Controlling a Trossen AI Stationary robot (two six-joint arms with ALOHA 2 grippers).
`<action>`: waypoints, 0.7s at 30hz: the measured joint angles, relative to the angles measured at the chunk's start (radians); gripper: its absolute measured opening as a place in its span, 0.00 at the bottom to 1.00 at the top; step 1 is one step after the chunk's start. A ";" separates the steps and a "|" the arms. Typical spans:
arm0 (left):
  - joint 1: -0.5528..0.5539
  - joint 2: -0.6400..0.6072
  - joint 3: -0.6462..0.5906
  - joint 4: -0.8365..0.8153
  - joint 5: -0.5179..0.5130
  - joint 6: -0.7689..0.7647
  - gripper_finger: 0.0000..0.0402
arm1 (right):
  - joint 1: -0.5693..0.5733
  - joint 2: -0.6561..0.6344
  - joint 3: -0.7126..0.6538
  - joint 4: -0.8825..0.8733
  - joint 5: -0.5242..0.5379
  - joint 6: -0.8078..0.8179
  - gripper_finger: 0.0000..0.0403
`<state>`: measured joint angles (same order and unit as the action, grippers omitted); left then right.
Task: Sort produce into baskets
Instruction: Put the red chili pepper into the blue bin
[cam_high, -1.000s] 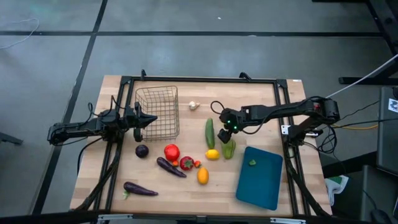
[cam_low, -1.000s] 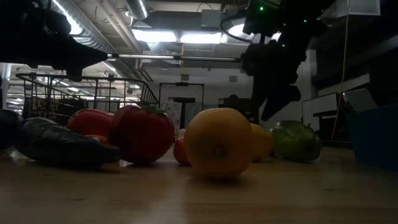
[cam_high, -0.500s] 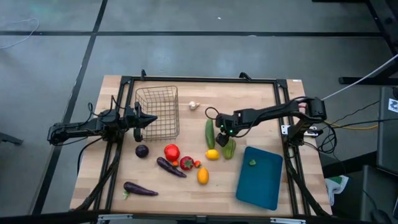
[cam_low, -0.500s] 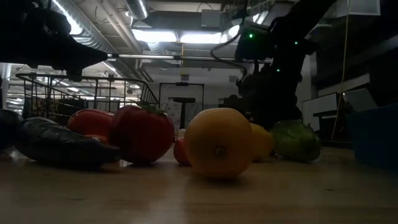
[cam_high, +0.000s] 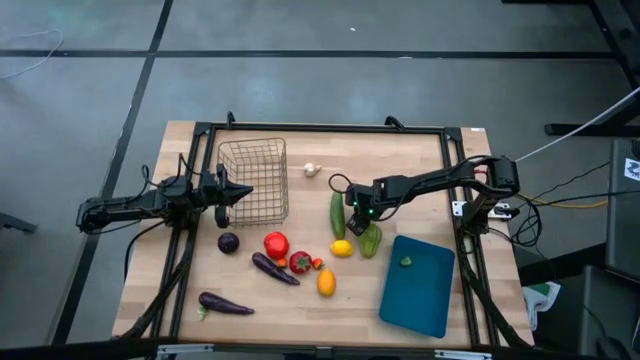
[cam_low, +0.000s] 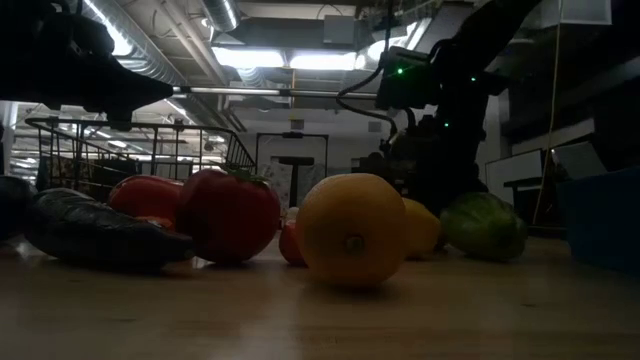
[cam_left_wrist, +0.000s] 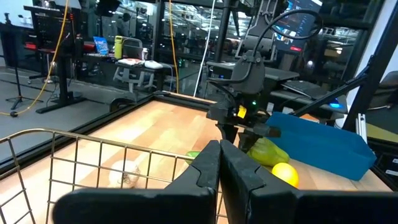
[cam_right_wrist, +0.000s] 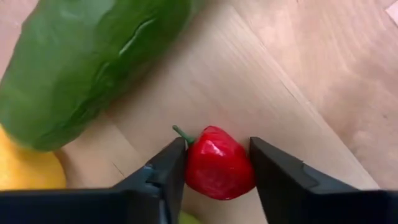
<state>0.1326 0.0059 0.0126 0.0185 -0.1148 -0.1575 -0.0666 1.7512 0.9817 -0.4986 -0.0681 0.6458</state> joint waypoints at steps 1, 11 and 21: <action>0.000 0.000 0.000 0.000 0.000 0.000 0.01 | 0.000 0.000 0.000 0.001 -0.001 -0.001 0.36; 0.000 0.000 0.000 0.000 0.000 0.000 0.01 | 0.000 -0.007 0.084 -0.148 -0.004 -0.091 0.31; 0.000 0.000 0.000 0.000 0.000 0.000 0.01 | 0.044 -0.009 0.389 -0.524 -0.019 -0.245 0.32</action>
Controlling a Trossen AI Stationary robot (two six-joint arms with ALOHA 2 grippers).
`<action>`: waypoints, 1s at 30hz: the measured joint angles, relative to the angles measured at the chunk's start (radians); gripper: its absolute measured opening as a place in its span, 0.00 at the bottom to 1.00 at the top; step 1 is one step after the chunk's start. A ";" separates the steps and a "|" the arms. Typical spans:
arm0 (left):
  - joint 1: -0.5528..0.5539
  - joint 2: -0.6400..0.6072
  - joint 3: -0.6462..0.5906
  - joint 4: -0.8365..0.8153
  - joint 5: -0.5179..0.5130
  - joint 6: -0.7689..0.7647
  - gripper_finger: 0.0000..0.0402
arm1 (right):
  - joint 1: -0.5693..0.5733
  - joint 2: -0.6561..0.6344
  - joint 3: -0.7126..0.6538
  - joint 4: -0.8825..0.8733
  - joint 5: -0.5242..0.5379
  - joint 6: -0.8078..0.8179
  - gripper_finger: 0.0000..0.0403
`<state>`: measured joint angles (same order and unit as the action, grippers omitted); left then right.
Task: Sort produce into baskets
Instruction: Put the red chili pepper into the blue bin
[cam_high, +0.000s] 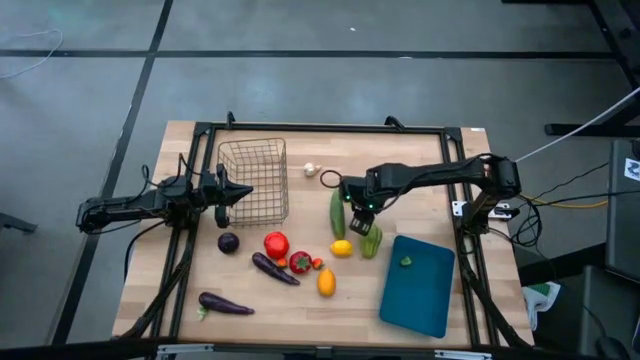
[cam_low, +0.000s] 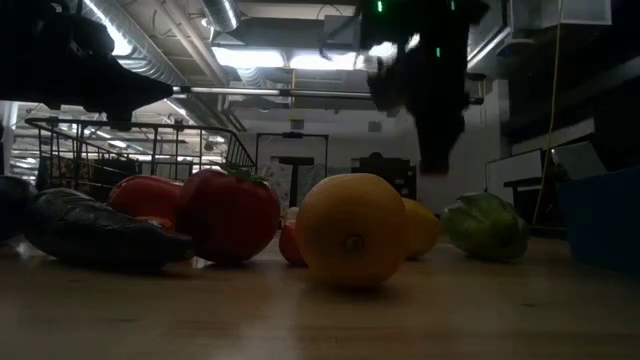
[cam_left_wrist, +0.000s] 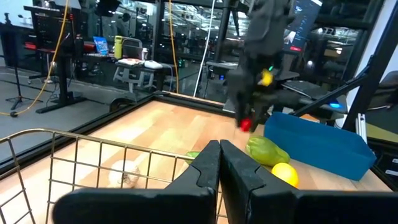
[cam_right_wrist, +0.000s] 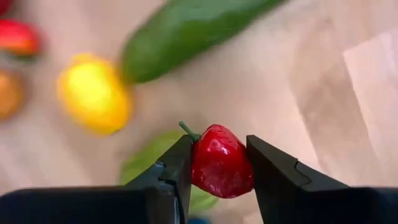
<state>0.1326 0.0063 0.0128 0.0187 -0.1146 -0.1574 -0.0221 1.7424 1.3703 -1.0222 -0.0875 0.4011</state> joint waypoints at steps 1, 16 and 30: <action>0.000 0.000 0.000 0.000 0.000 0.000 0.01 | 0.012 0.000 0.027 -0.032 -0.008 -0.011 0.32; 0.000 0.000 0.000 0.000 0.000 0.000 0.01 | 0.316 0.000 0.130 -0.325 -0.019 -0.012 0.33; 0.000 0.000 0.000 0.000 0.000 0.000 0.01 | 0.583 0.000 0.054 -0.333 -0.019 0.017 0.33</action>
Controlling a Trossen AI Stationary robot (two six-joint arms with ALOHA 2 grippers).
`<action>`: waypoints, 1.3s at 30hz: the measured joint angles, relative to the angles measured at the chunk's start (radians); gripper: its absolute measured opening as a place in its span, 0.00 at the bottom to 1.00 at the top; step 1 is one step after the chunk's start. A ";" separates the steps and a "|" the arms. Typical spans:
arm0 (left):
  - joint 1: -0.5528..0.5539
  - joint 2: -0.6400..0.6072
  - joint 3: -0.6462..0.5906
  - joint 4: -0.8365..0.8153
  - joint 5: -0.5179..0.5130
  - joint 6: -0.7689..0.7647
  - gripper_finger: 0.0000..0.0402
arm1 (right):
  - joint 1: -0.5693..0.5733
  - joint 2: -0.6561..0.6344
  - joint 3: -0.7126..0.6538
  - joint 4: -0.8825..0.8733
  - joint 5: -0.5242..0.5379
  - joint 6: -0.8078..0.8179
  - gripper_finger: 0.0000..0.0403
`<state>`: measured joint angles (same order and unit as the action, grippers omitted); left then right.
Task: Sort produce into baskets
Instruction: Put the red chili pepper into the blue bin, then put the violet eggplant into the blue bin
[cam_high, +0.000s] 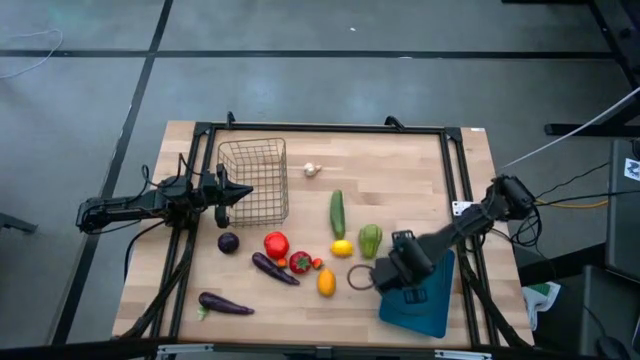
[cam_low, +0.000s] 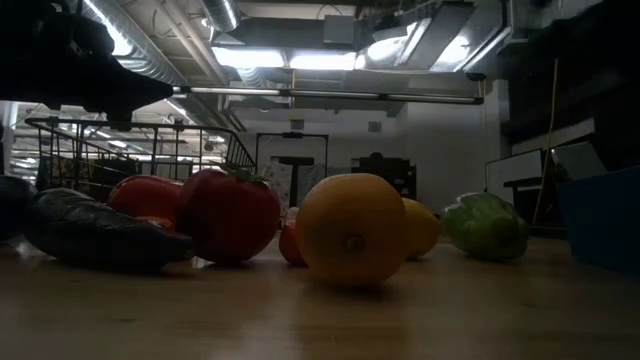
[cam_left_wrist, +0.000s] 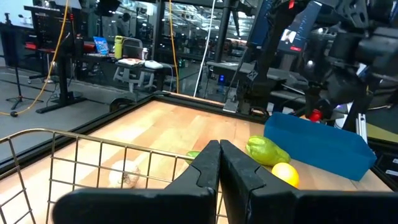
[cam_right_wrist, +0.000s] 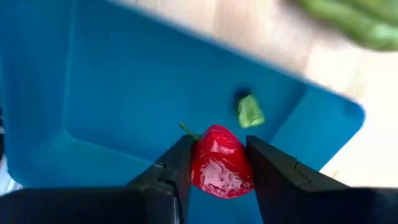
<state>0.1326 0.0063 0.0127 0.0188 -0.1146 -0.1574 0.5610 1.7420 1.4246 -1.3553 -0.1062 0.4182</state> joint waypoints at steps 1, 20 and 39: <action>0.000 0.000 0.000 0.000 0.000 0.000 0.01 | 0.012 0.000 -0.010 -0.001 0.000 0.001 0.33; 0.000 0.000 0.000 0.000 0.000 -0.051 0.18 | 0.028 0.000 -0.152 0.000 0.009 0.234 0.62; -0.056 0.020 0.000 0.290 0.095 -0.089 0.42 | 0.028 0.000 -0.155 0.004 0.019 0.202 0.74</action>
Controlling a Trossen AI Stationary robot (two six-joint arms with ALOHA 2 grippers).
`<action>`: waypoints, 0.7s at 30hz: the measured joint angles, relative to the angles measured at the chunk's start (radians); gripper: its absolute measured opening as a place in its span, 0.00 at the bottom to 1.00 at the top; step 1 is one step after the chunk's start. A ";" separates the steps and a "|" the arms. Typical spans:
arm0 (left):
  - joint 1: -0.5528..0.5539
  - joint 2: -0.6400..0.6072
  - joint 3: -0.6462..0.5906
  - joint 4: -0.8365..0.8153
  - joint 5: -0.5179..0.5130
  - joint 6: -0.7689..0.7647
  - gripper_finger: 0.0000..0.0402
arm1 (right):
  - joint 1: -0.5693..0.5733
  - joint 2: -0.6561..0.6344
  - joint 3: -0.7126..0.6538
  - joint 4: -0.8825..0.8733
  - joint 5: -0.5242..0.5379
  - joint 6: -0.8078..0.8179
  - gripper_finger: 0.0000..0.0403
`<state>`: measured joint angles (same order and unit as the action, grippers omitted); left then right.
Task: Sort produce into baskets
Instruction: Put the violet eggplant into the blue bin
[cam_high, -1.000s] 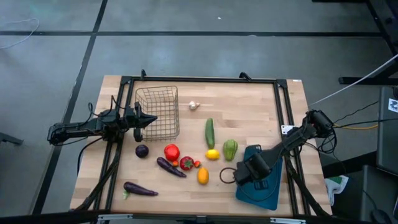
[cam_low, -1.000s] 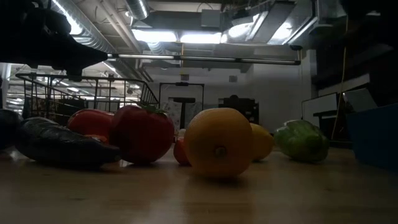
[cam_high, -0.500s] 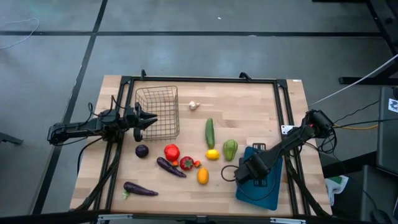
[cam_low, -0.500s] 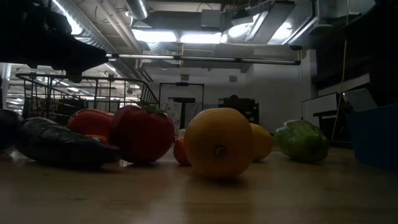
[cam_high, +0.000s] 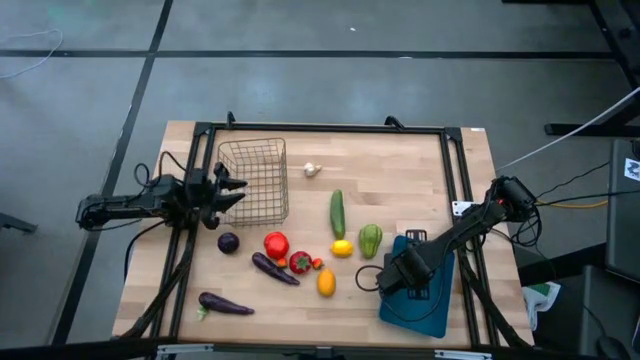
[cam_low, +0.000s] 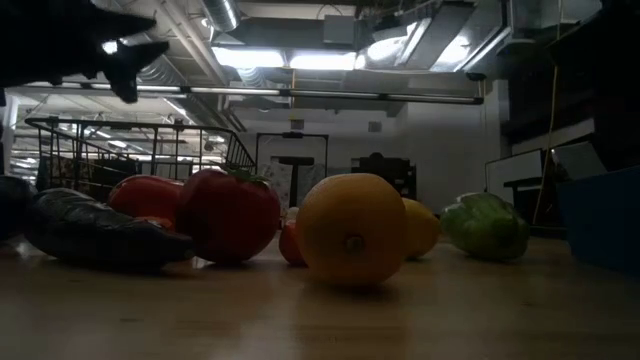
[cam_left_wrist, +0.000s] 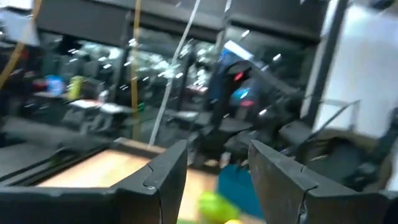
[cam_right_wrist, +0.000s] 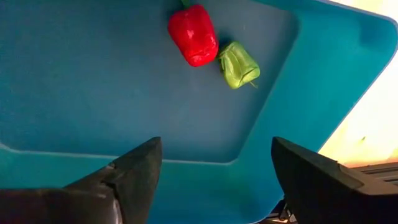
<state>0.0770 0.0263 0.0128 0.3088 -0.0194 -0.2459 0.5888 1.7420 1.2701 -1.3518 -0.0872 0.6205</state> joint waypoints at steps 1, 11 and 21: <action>-0.017 0.009 0.000 0.025 0.000 -0.002 0.42 | 0.000 0.000 0.000 0.000 0.000 0.000 0.74; -0.229 0.250 0.099 0.091 -0.028 0.012 0.42 | 0.000 0.000 0.000 0.000 0.000 0.000 0.74; -0.375 0.664 0.419 -0.057 -0.057 0.150 0.42 | 0.000 0.000 0.000 0.001 0.001 0.000 0.74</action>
<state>-0.2978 0.6899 0.4321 0.2514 -0.0761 -0.0957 0.5888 1.7424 1.2697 -1.3510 -0.0864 0.6201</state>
